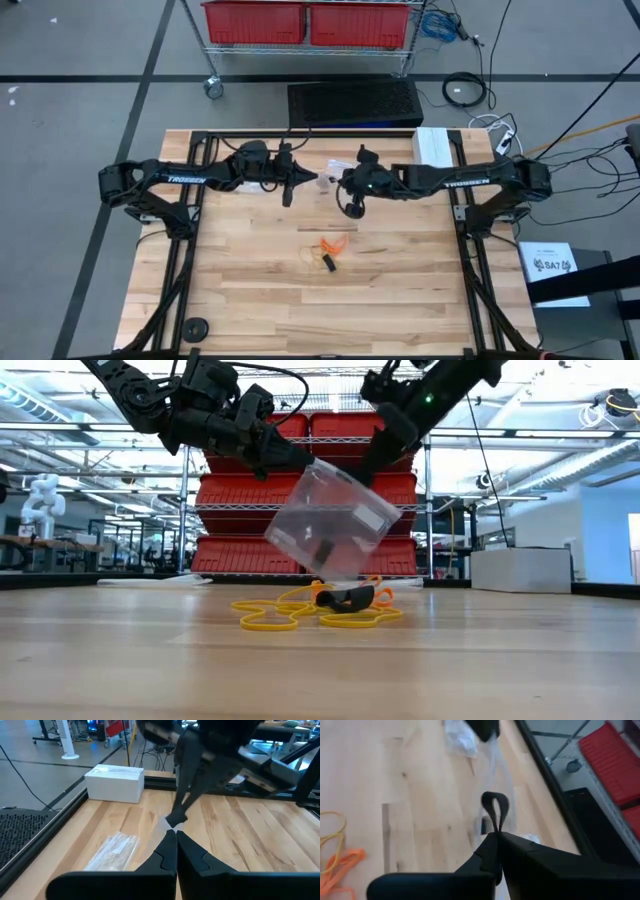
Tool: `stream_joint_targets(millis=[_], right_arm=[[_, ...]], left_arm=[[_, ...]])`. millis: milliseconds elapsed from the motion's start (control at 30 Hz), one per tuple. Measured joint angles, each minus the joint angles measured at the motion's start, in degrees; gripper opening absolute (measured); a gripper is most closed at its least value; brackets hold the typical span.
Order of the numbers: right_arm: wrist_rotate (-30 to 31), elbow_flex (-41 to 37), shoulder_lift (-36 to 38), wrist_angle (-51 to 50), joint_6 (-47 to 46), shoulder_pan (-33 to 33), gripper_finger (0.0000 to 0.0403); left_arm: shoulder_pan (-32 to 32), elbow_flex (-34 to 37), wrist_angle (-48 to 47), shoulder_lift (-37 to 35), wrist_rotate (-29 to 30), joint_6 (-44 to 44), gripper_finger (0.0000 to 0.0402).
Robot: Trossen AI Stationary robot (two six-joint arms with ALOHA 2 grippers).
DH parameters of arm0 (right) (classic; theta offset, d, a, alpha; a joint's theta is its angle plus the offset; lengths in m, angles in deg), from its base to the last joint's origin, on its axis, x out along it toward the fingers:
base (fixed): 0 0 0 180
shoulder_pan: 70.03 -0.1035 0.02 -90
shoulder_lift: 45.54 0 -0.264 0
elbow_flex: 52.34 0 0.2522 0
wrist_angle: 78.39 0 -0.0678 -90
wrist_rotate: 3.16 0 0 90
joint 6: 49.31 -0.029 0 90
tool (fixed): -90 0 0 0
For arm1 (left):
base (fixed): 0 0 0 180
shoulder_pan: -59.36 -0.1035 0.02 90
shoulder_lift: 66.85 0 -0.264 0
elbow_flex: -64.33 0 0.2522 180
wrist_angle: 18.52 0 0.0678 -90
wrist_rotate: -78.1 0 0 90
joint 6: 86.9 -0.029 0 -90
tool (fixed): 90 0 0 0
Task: Sort rubber bands
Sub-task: Put the black rubber band into the open transparent zip bag
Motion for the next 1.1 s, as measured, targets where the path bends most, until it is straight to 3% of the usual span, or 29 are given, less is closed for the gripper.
stream_joint_targets(millis=[267,567,833,967,1100], right_arm=[[-1.64,0.00,-1.10,2.93,-3.34,1.36,0.0012],[-10.35,0.07,-1.10,5.14,-5.55,3.97,0.0085],[-13.43,6.98,-1.10,-6.49,-6.47,3.97,0.0143],[-13.37,10.80,-1.04,-14.09,-6.47,3.97,0.0148],[-13.22,11.93,-1.02,-15.37,-6.48,3.97,0.0147]], left_arm=[[0.04,0.00,0.00,0.00,0.00,0.04,0.0000],[0.22,0.00,0.02,0.00,0.01,0.09,0.0000],[0.20,0.00,0.12,0.00,0.02,0.07,0.0000],[0.20,0.00,0.47,0.00,0.02,0.05,0.0000],[0.20,0.00,1.20,0.00,0.00,0.04,0.0000]])
